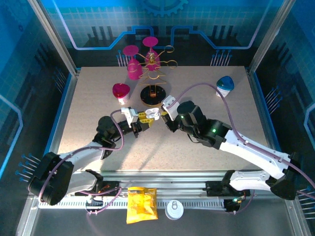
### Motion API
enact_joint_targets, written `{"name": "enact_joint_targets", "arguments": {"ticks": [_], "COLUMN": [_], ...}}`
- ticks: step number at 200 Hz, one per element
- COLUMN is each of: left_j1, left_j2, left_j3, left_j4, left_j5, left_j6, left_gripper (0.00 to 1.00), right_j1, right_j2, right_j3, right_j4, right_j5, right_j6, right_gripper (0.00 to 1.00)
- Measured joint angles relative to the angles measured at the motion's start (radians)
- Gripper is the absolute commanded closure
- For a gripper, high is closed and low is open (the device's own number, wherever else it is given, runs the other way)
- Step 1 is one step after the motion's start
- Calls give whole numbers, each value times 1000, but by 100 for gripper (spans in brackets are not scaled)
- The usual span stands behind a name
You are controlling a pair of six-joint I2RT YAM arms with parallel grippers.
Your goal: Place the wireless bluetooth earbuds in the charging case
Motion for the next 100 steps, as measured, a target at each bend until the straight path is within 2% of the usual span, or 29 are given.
{"name": "enact_joint_targets", "arguments": {"ticks": [46, 100], "left_j1": [0, 1], "left_j2": [-2, -19], "left_j3": [0, 0], "left_j4": [-24, -32], "left_j5": [0, 0], "left_j6": [0, -2], "left_gripper": [81, 81], "right_j1": [55, 72], "right_j2": [46, 130], "right_j3": [43, 68], "right_j4": [69, 102], "right_j5": [0, 11], "right_j6": [-107, -186], "right_gripper": [87, 87]}}
